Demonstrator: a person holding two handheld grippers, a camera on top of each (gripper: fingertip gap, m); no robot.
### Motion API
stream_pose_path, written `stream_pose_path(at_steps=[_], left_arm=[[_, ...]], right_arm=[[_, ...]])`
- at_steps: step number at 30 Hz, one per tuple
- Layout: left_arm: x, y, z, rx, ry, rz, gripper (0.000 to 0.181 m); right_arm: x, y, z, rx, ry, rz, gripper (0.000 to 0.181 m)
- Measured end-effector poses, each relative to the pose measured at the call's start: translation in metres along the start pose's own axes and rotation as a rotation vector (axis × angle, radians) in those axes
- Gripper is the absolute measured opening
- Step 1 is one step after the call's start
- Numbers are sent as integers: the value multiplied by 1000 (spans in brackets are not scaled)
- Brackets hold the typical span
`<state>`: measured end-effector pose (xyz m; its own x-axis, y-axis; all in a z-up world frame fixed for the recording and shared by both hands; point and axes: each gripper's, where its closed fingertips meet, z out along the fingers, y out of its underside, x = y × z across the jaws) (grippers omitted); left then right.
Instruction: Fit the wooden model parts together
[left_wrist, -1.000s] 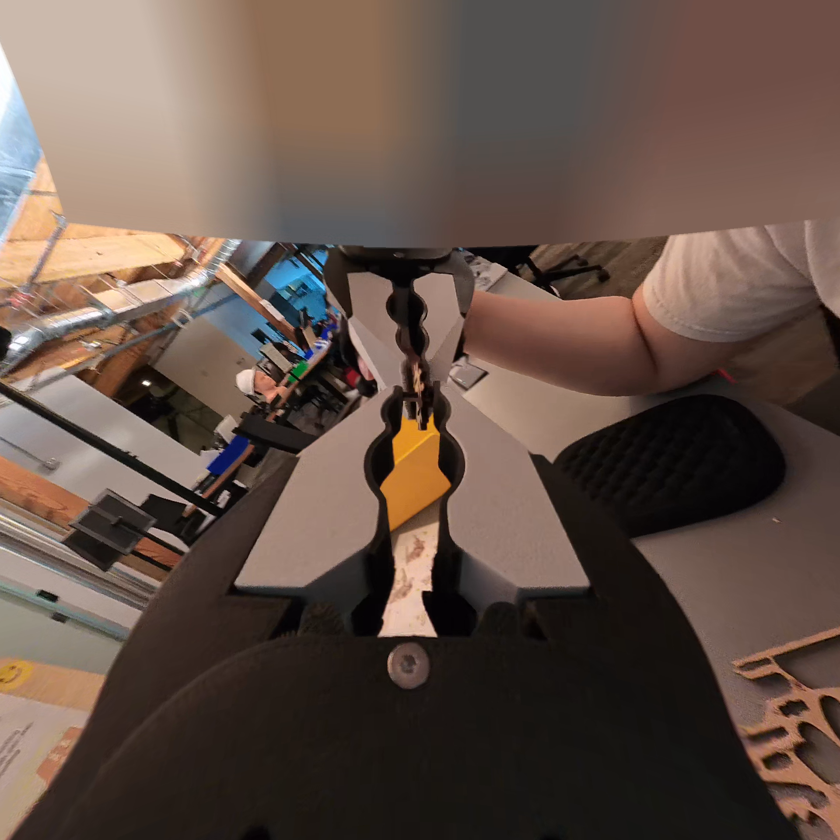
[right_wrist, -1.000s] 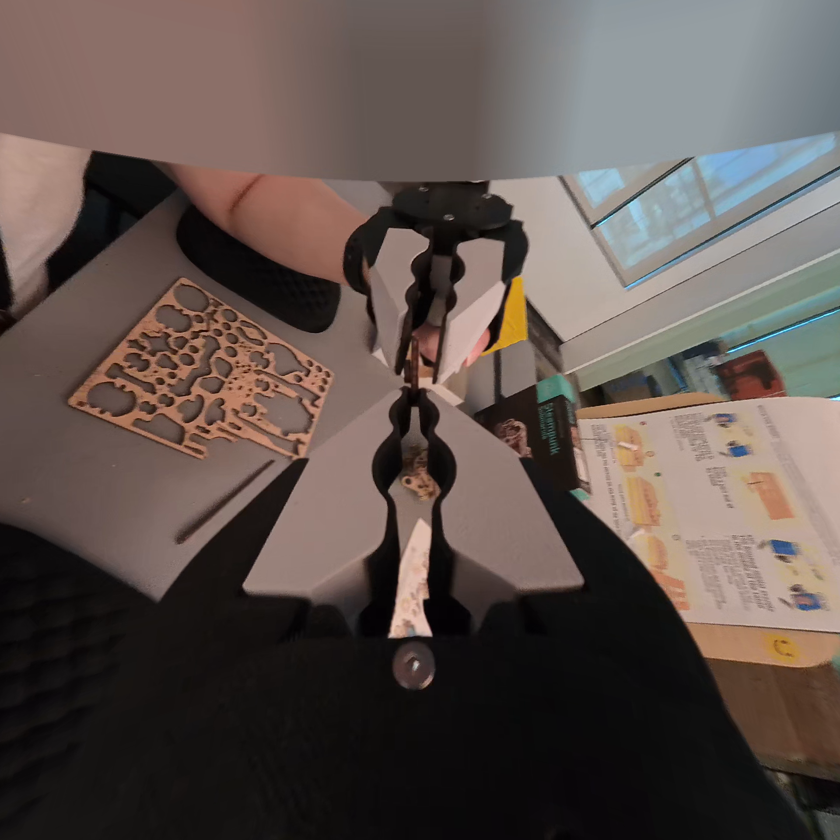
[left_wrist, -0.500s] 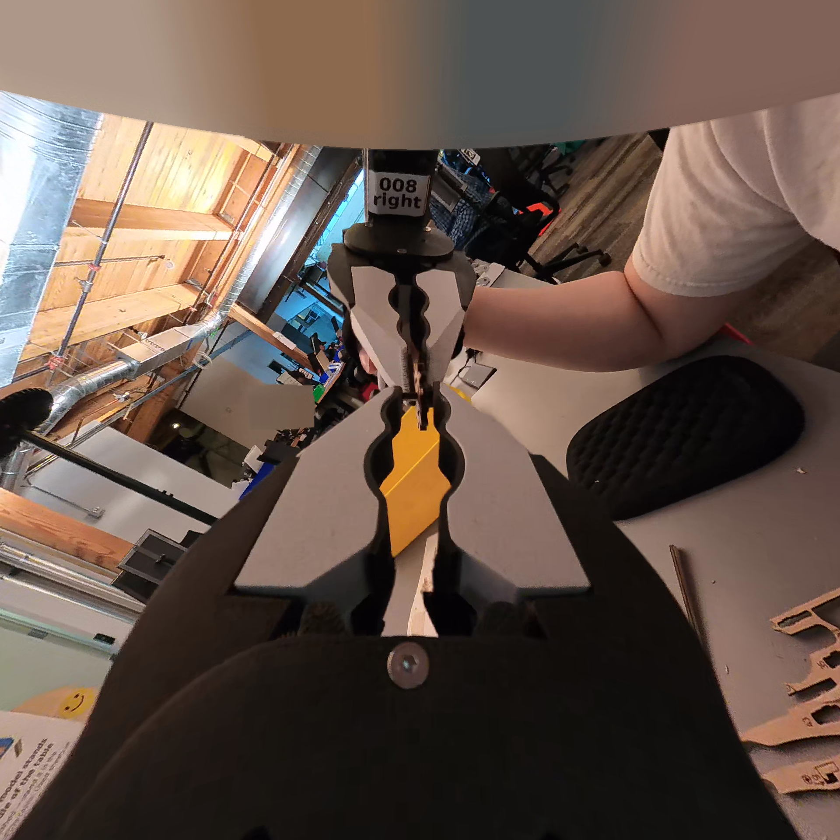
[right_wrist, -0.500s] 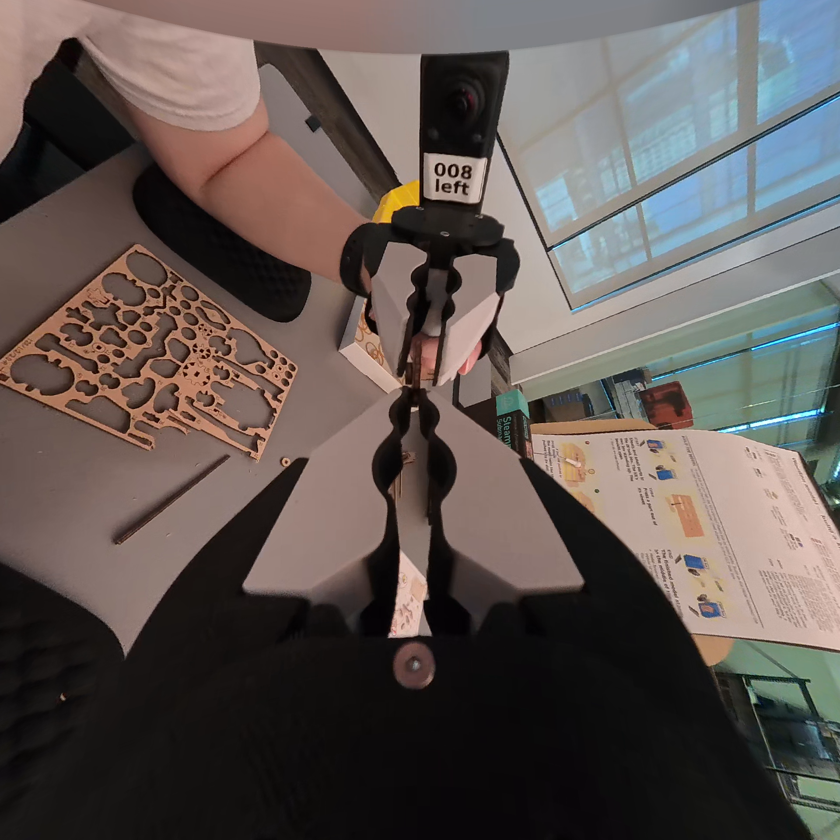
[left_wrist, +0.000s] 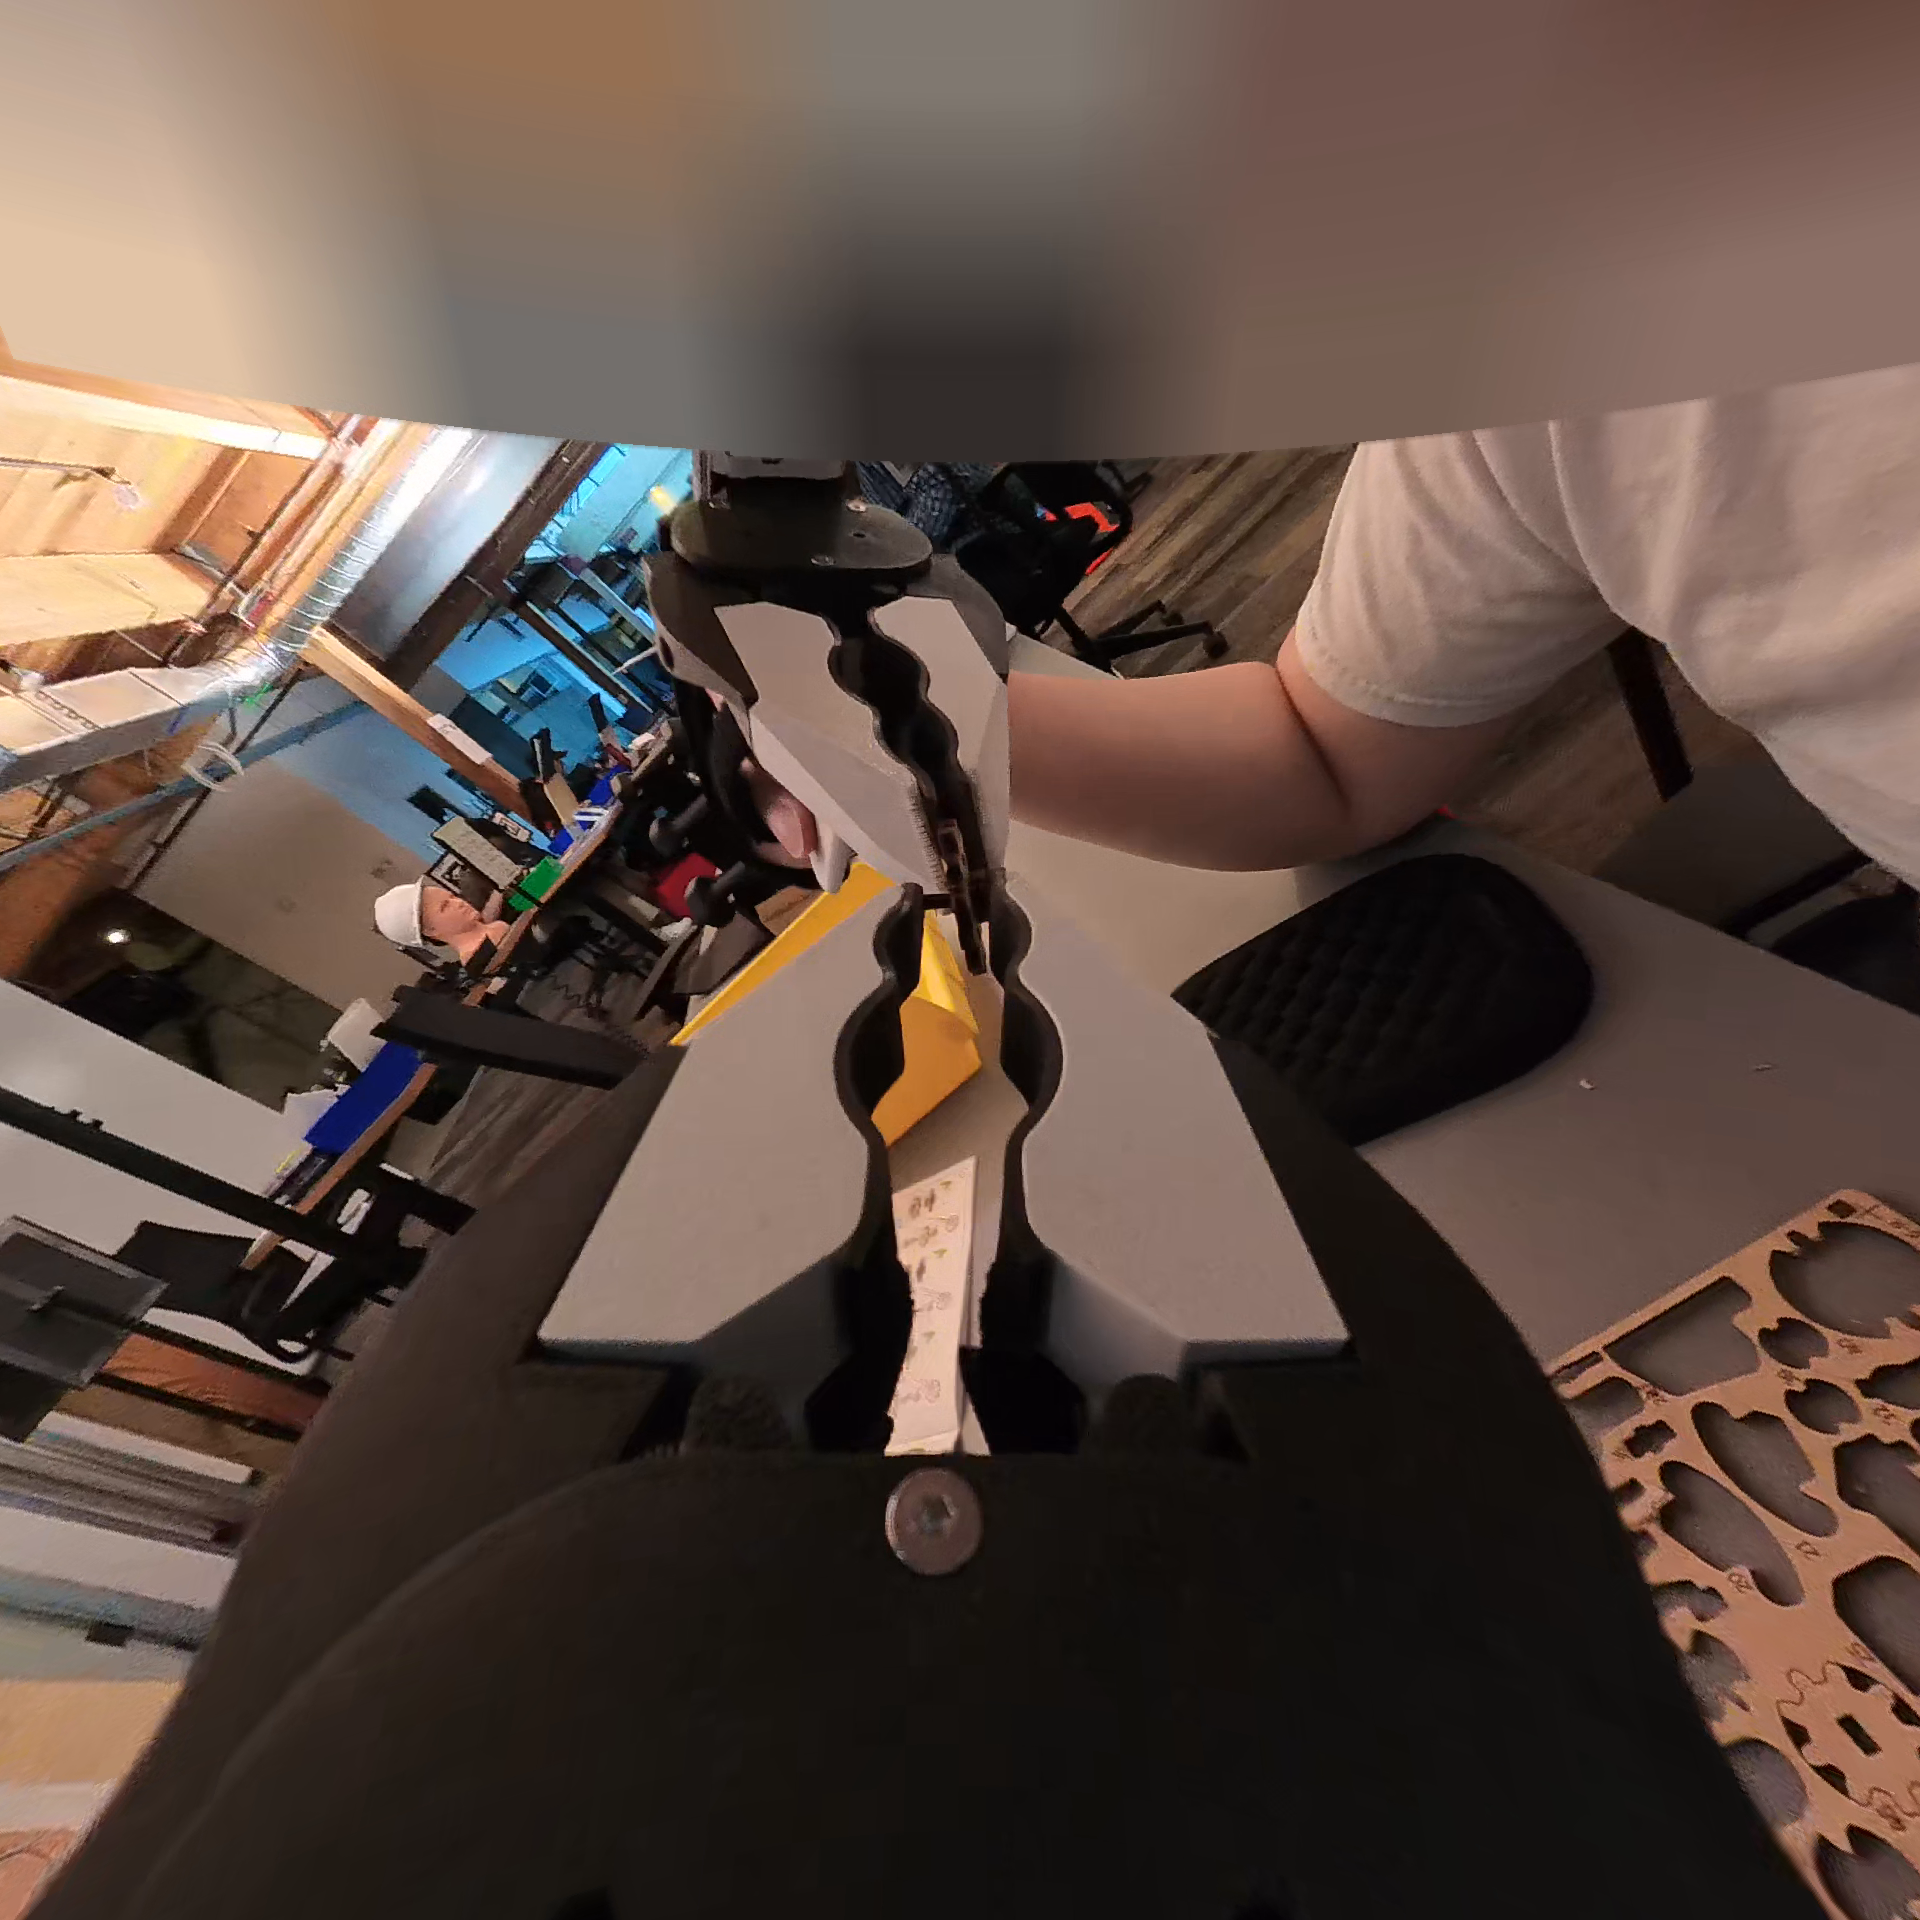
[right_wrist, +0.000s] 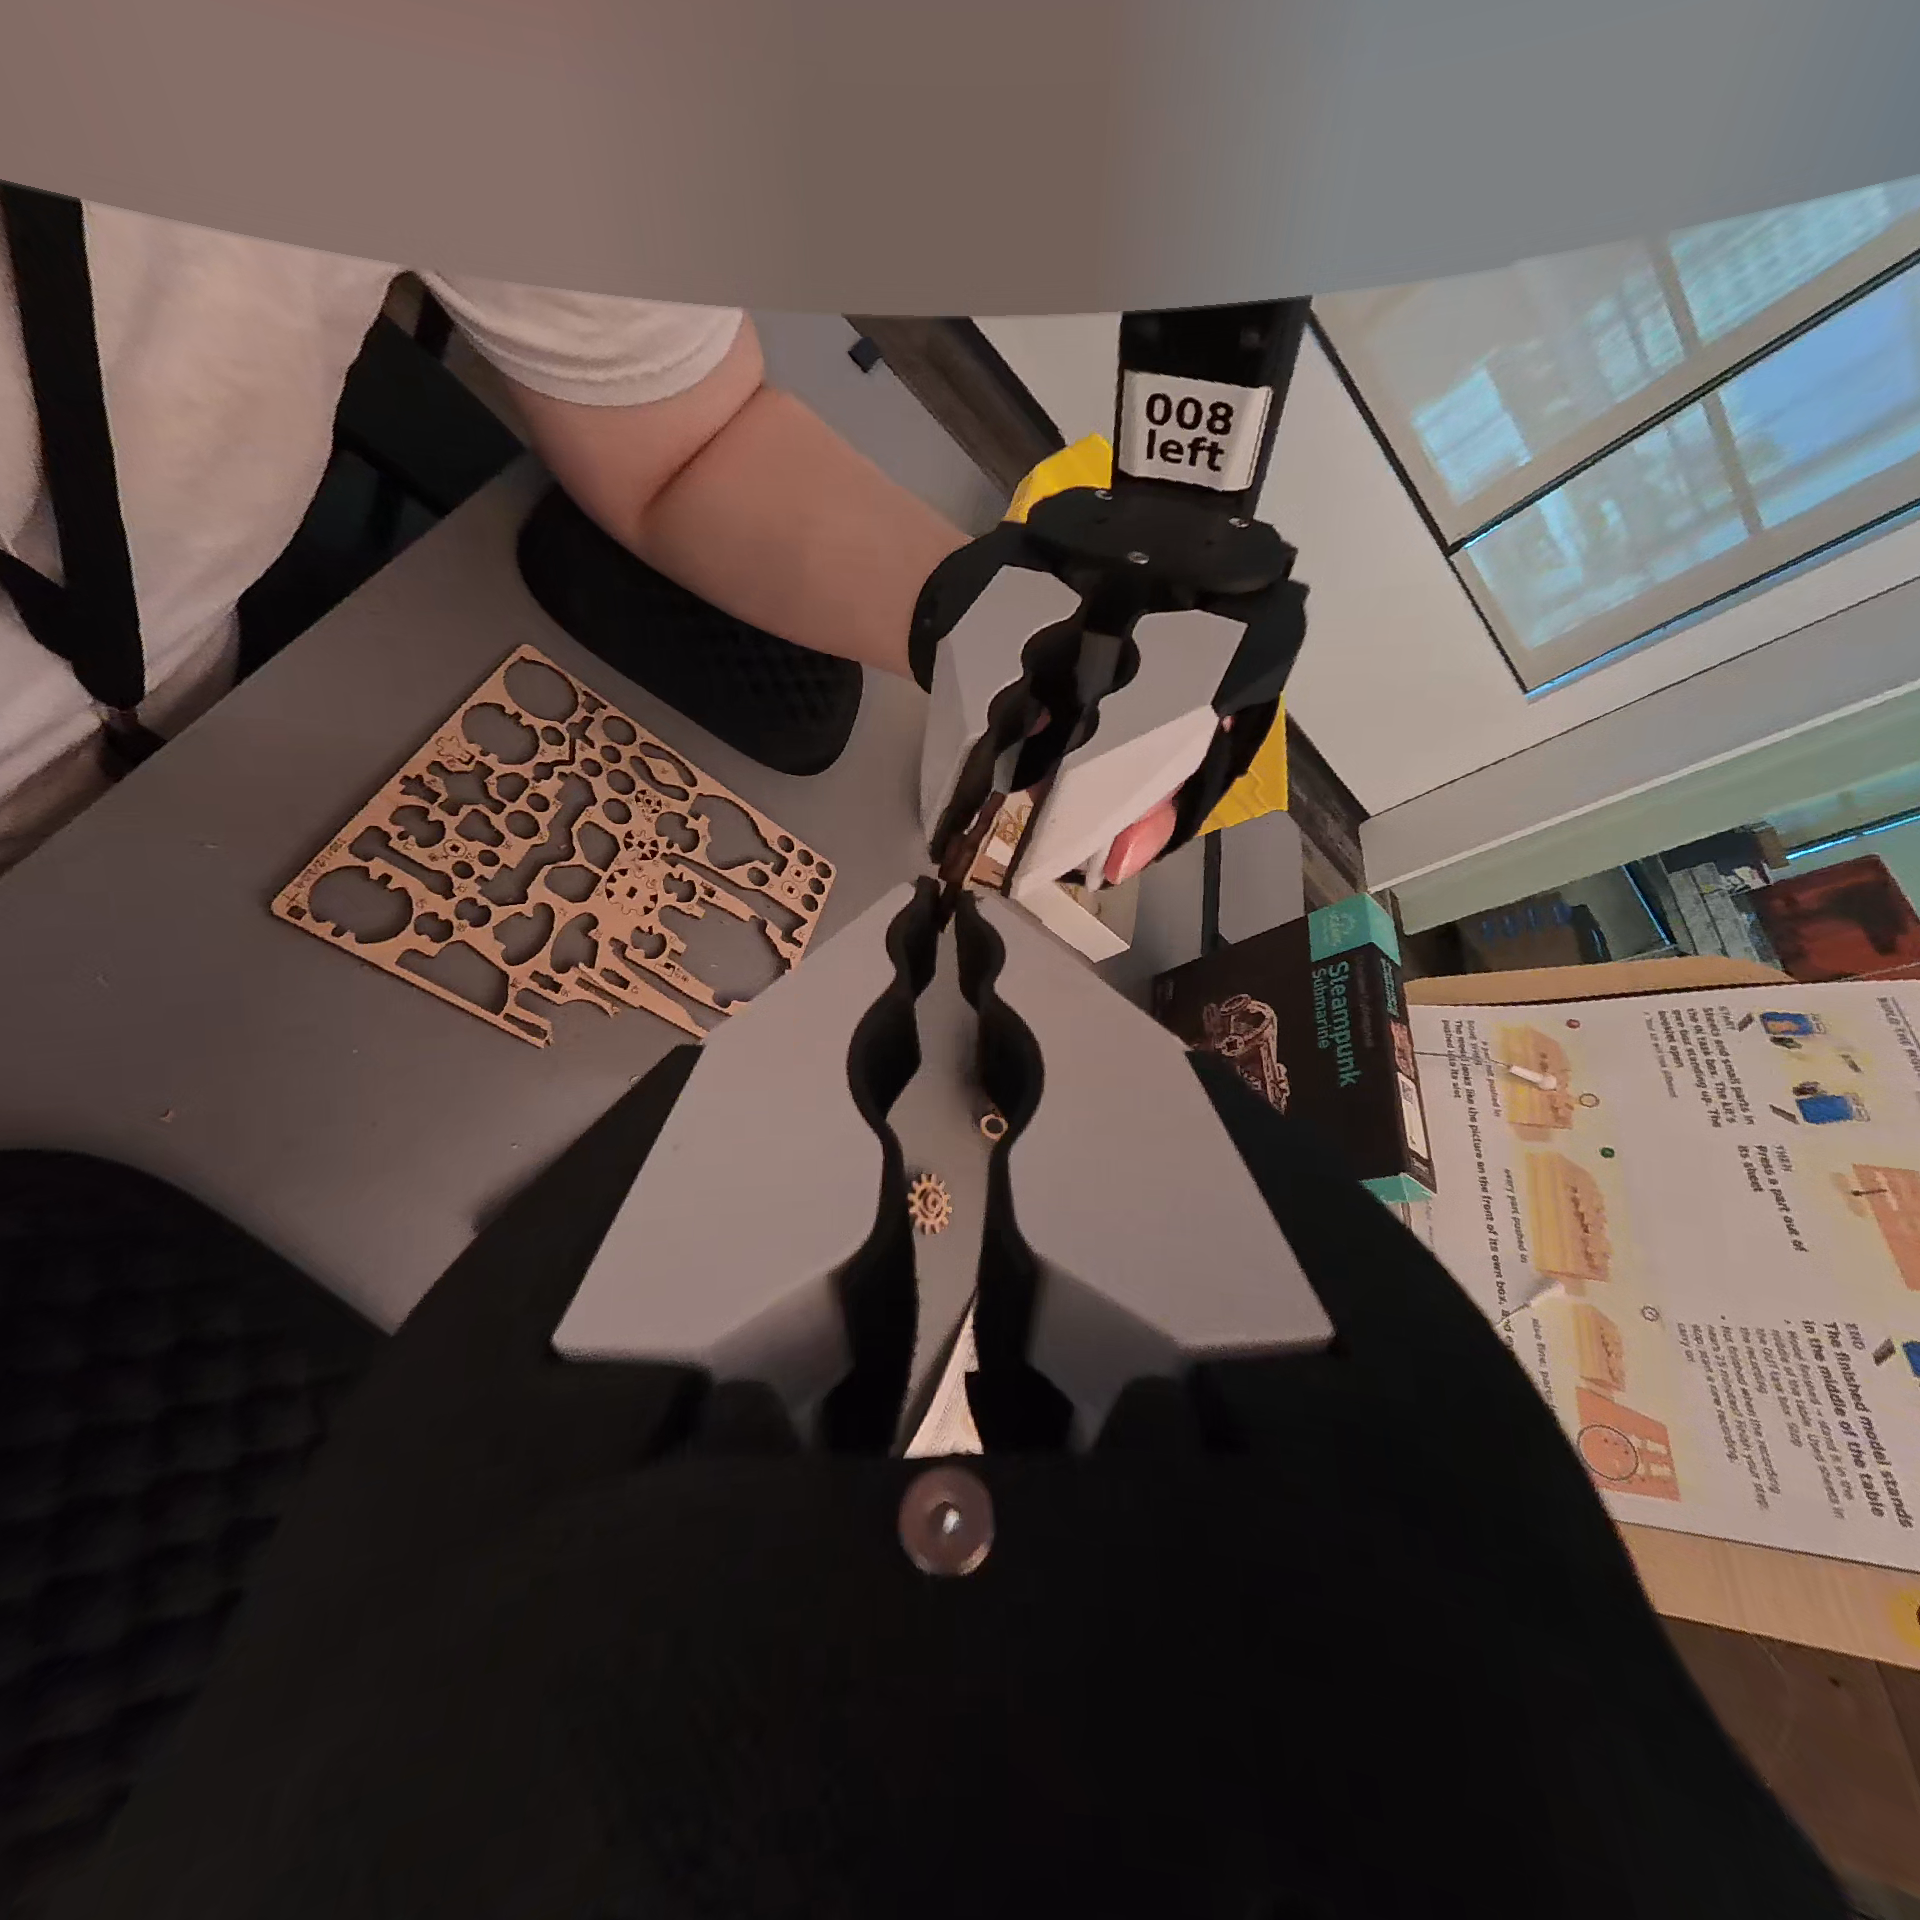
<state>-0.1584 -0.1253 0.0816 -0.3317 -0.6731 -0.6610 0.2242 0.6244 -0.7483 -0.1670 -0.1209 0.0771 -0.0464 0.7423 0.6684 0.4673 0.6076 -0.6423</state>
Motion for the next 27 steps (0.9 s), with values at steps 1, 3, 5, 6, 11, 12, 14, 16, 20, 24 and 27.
stream_pose_path(at_steps=[1,3,5,6,11,12,14,16,20,24,27], left_arm=[[0,0,0,6,-6,10,10],[2,1,1,4,4,1,10],[2,1,2,9,6,9,10],[3,0,2,13,7,14,10],[5,0,3,2,6,49,10],[6,-1,3,0,7,57,10],[7,-1,3,0,9,63,10],[1,-2,2,-3,-26,71,10],[-10,3,-1,-73,-131,191,10],[-10,3,-3,-69,-127,173,11],[-8,4,-3,-63,-115,162,11]], right_arm=[[0,0,0,-1,3,-4,1],[-2,1,-1,-13,-7,-17,1],[-3,0,-1,-23,-9,-20,1],[-4,0,-1,-23,-10,-27,1],[-6,-1,-1,-39,-10,-59,1],[-7,-1,-1,-44,-15,-61,1],[-7,-2,-1,-45,-12,-75,1],[-1,-1,-2,-51,31,-94,1],[12,6,-2,-92,130,-142,0],[13,6,-2,-108,144,-151,0],[11,7,-1,-112,133,-136,1]])
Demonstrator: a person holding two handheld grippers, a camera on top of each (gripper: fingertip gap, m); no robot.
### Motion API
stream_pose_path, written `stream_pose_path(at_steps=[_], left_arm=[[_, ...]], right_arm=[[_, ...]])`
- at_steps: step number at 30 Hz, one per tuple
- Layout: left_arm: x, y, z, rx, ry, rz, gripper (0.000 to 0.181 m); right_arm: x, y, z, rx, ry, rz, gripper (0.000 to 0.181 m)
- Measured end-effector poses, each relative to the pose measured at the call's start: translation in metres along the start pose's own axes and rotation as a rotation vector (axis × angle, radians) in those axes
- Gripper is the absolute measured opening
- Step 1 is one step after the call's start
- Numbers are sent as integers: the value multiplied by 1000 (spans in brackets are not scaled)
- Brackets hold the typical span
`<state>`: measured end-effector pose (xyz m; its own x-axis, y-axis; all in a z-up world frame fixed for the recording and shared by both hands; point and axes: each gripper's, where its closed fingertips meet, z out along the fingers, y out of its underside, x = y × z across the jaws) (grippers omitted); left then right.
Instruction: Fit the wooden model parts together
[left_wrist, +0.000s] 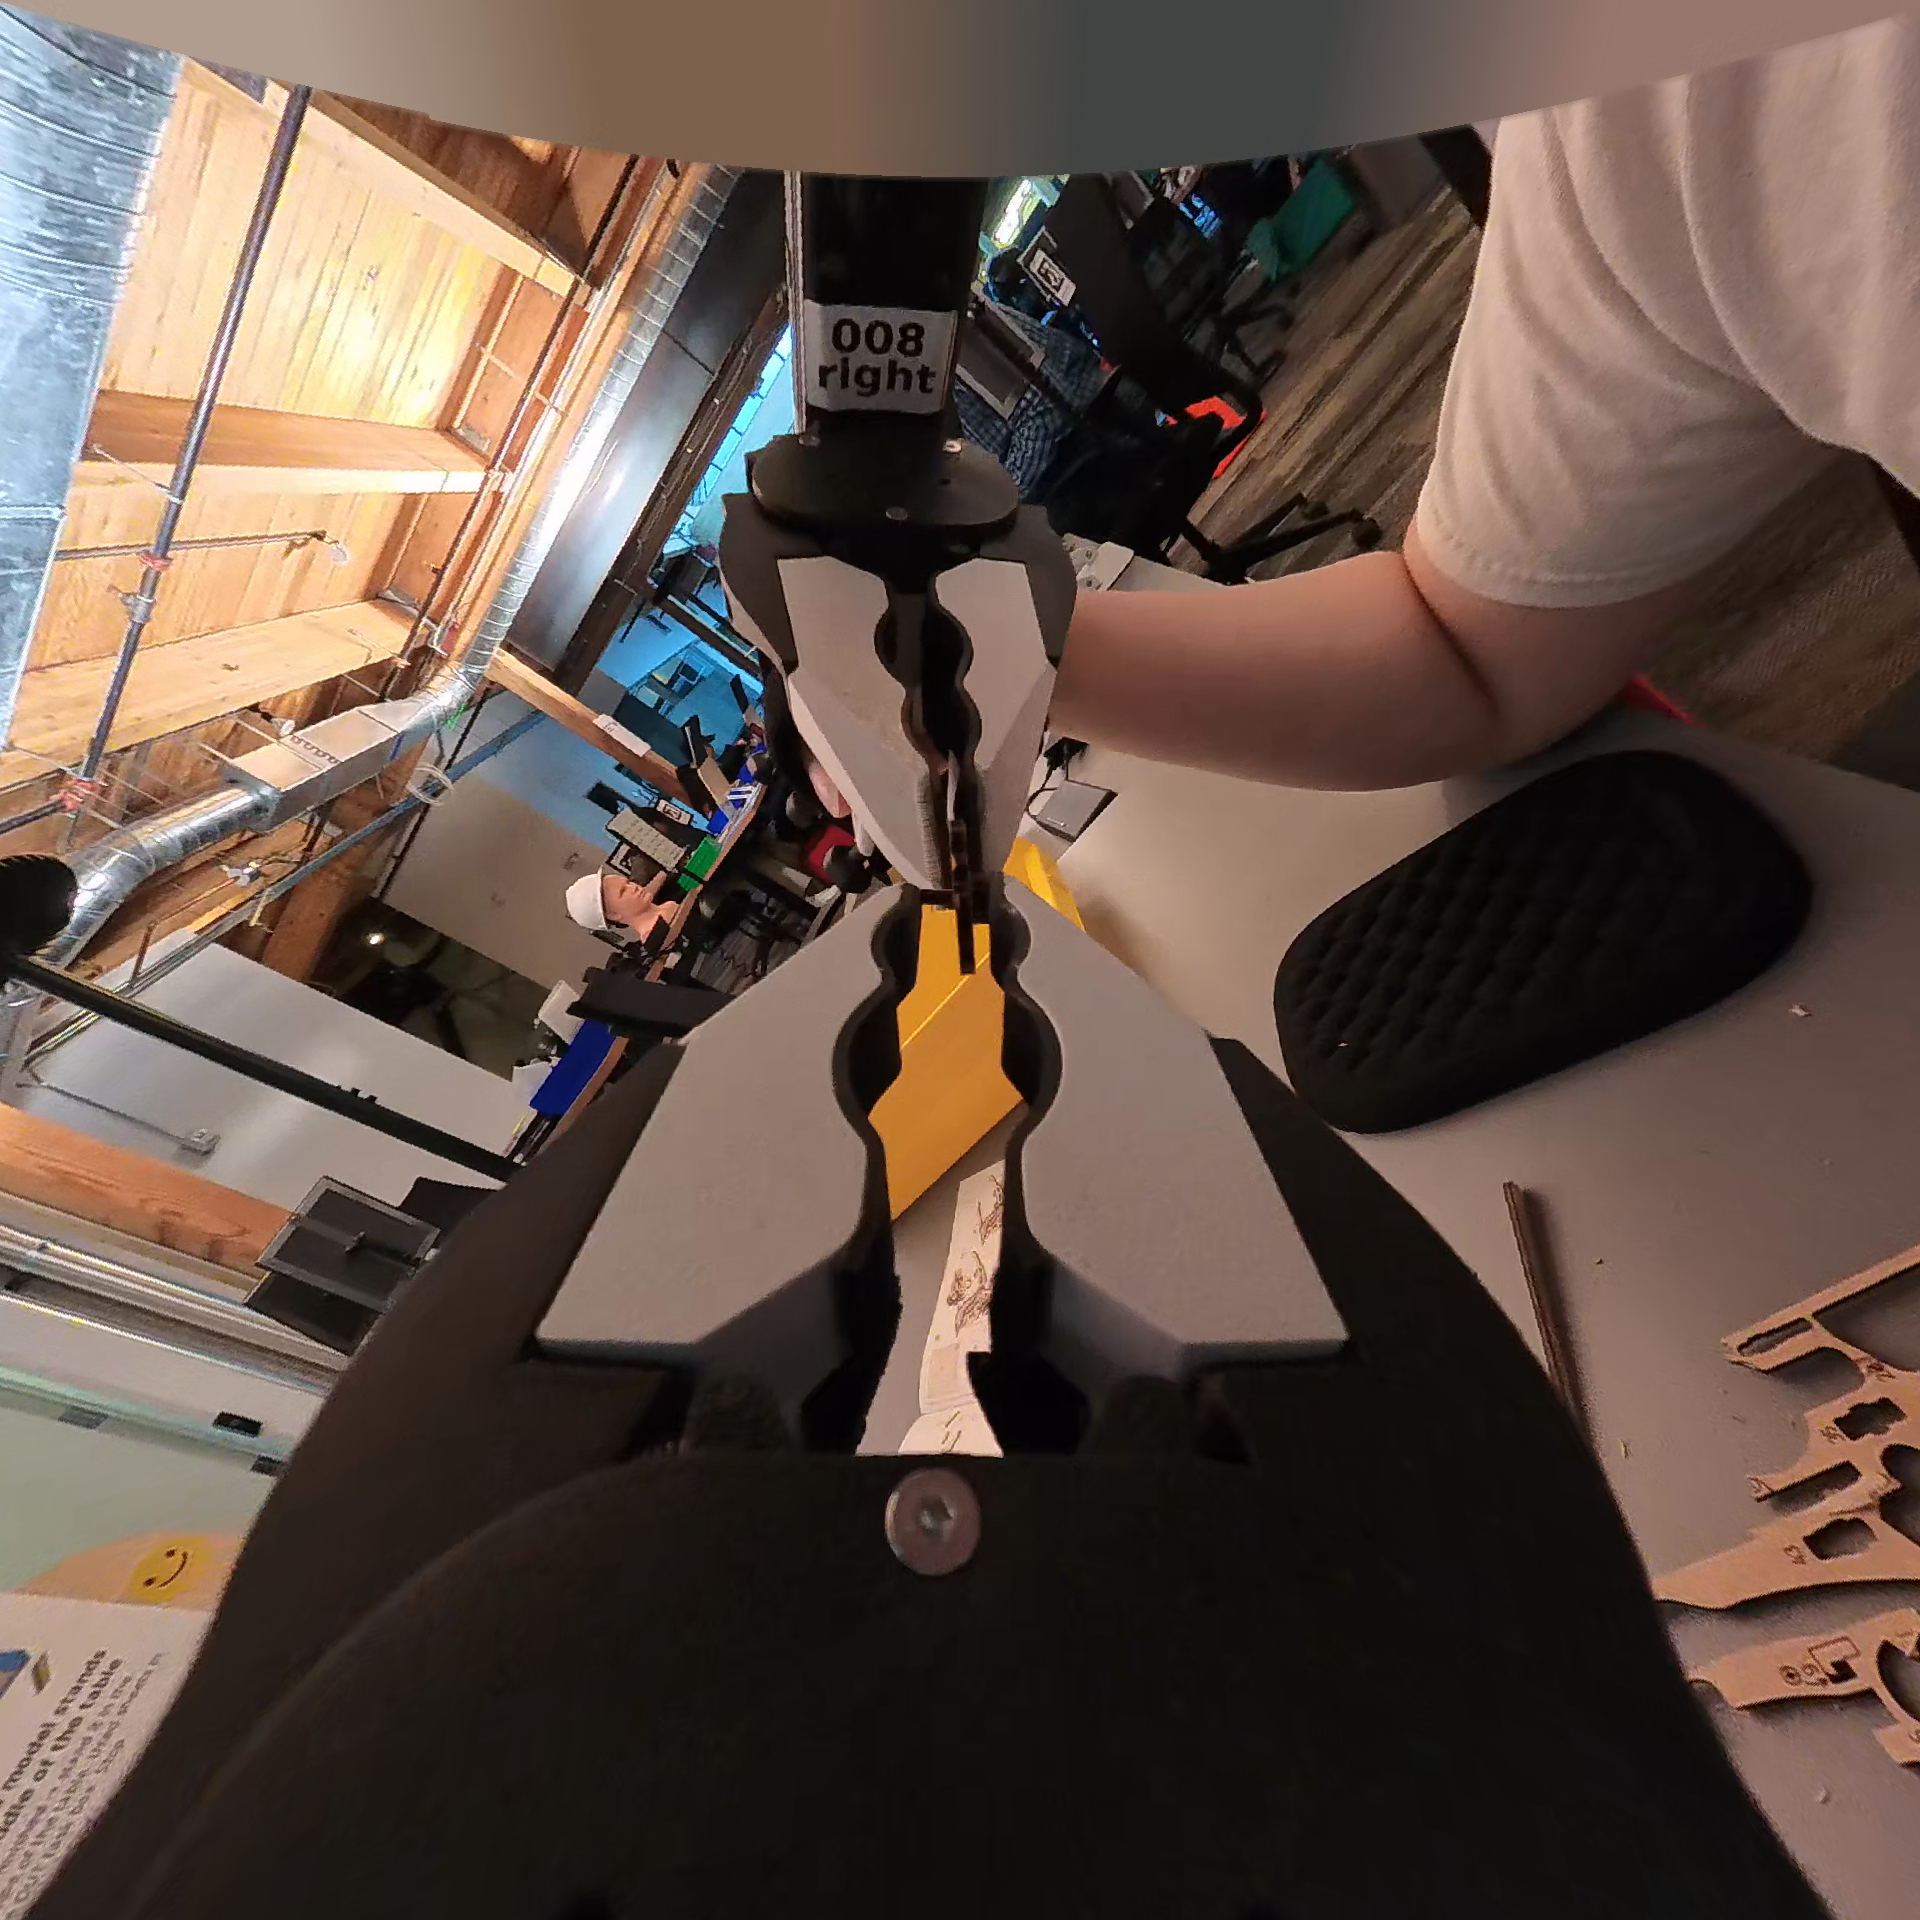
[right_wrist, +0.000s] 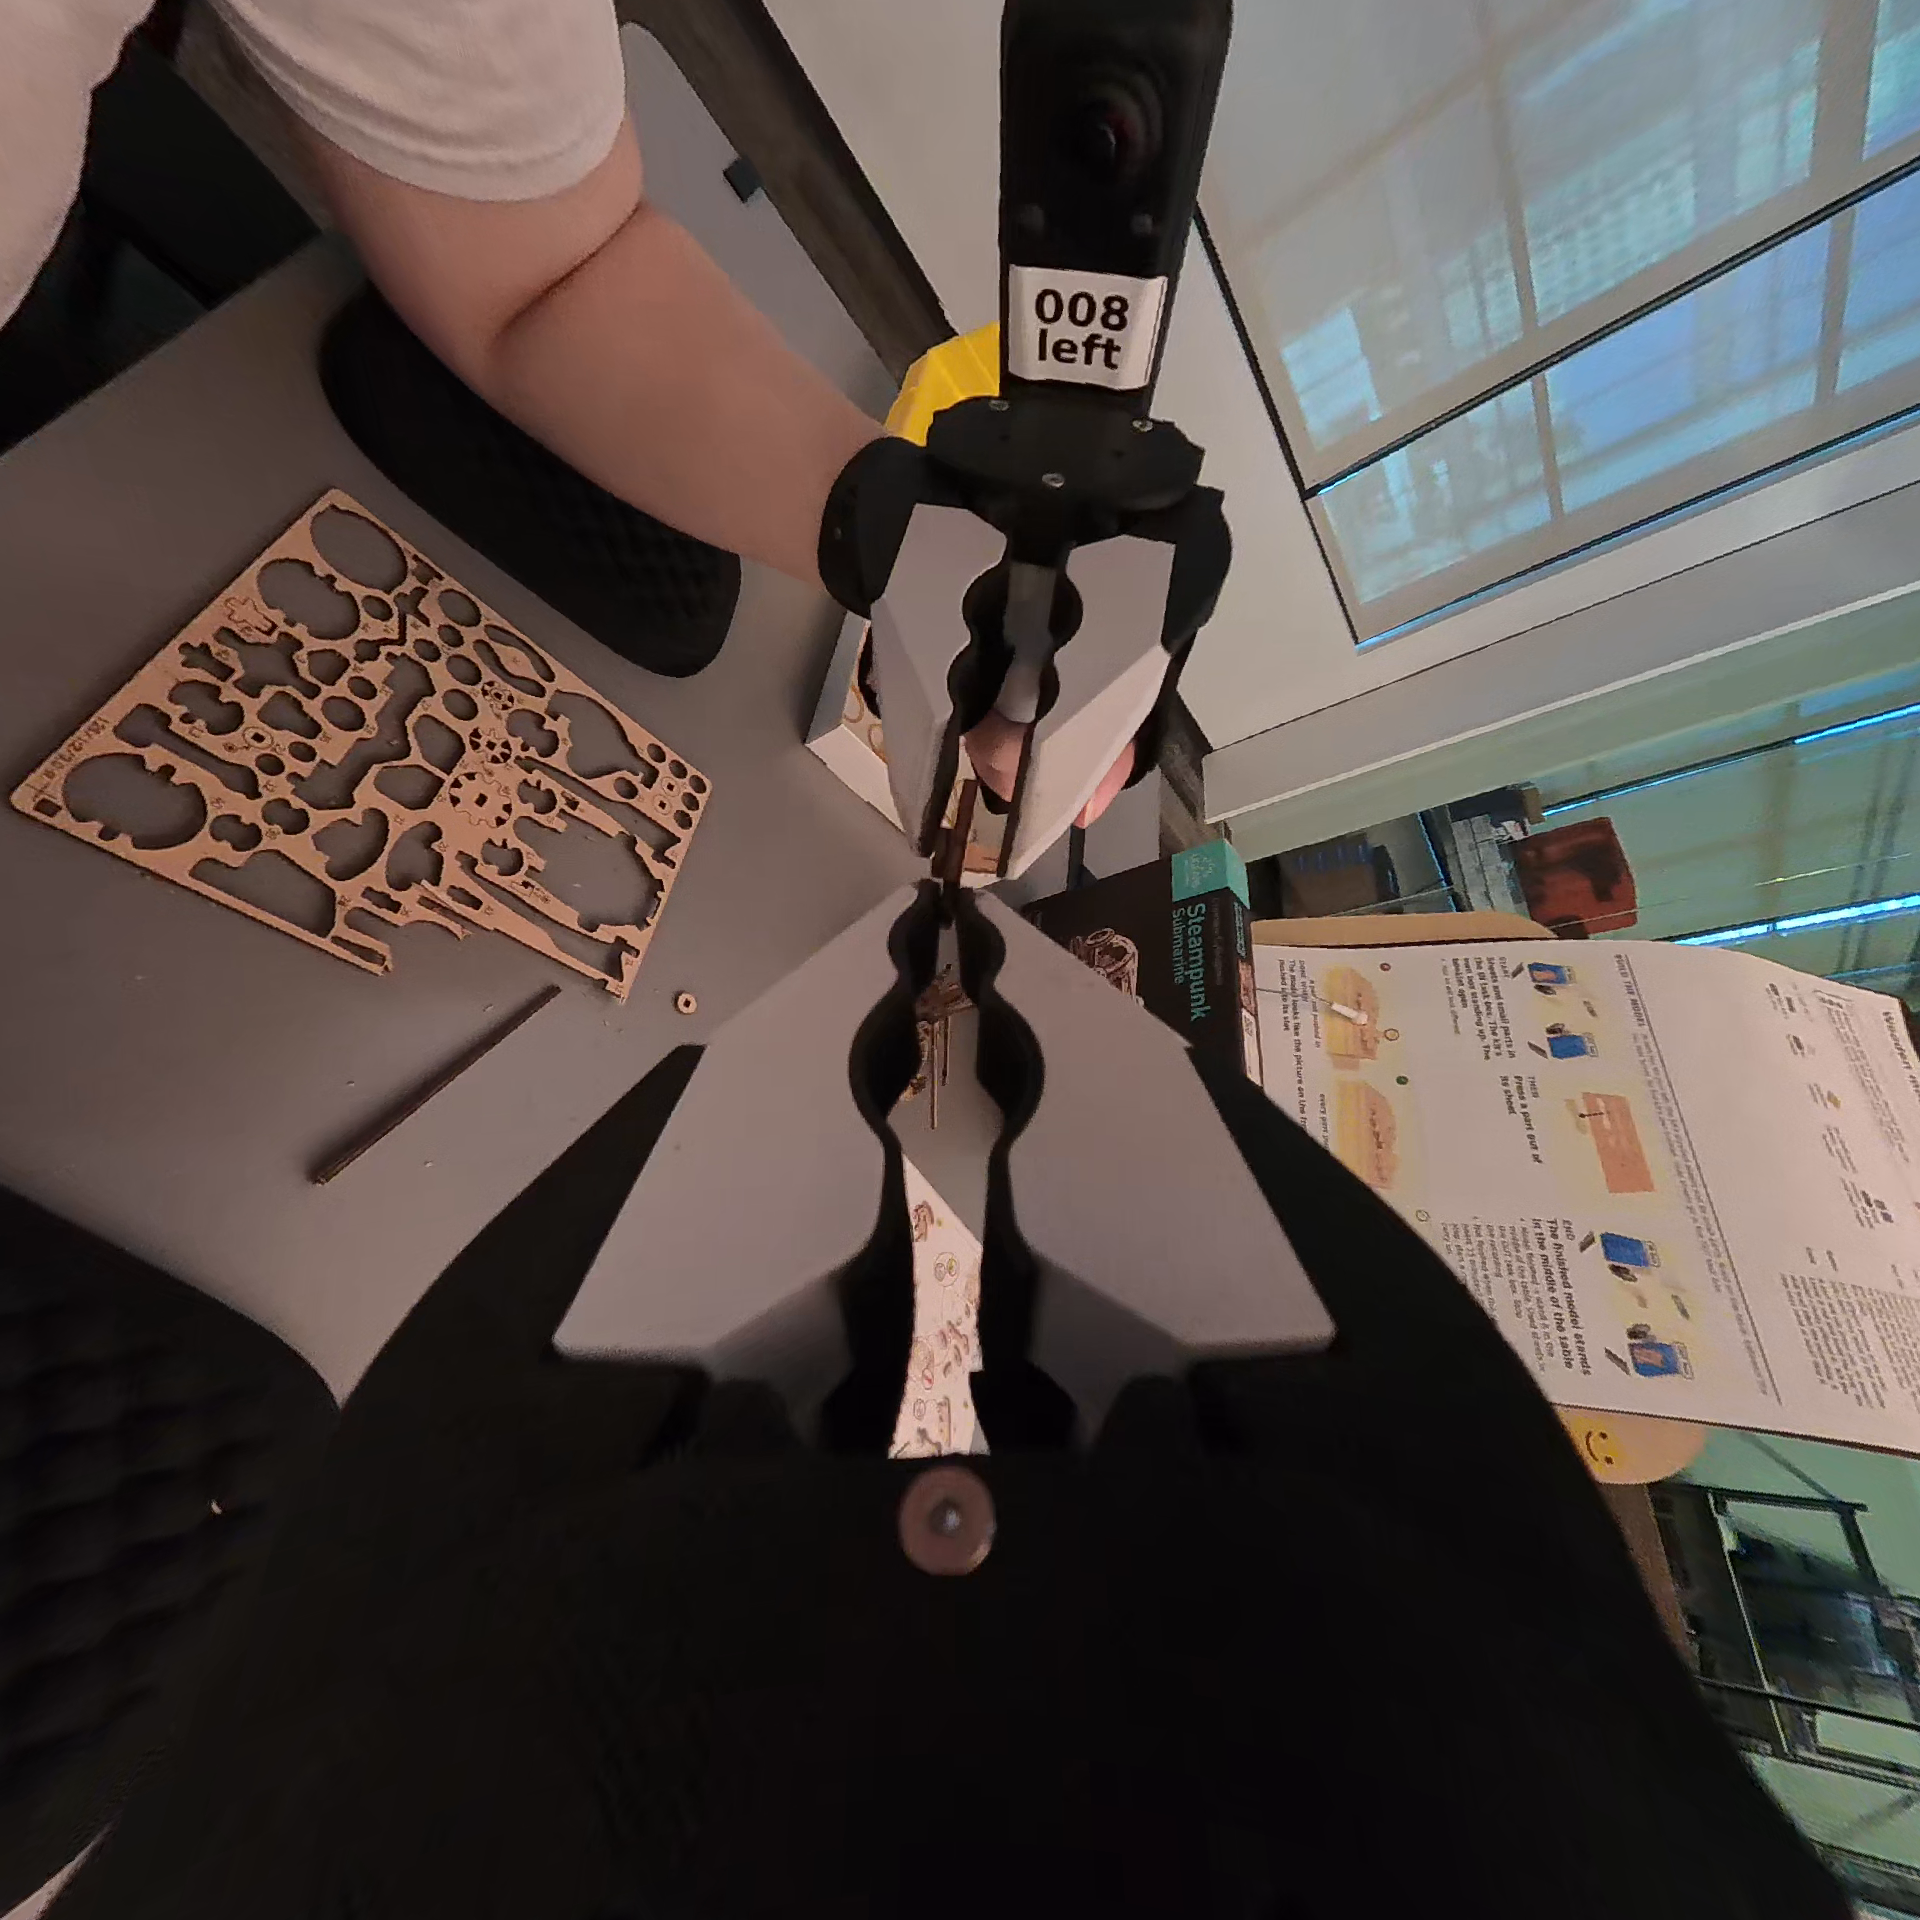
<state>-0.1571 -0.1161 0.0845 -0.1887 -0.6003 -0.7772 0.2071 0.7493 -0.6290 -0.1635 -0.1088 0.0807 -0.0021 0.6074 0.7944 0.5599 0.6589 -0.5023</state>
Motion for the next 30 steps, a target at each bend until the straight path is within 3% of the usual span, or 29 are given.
stream_pose_path(at_steps=[10,30], left_arm=[[13,2,2,17,109,-128,11],[5,8,11,-1,71,-174,10]], right_arm=[[-13,1,0,63,-122,82,0],[-8,11,-6,99,-141,154,1]])
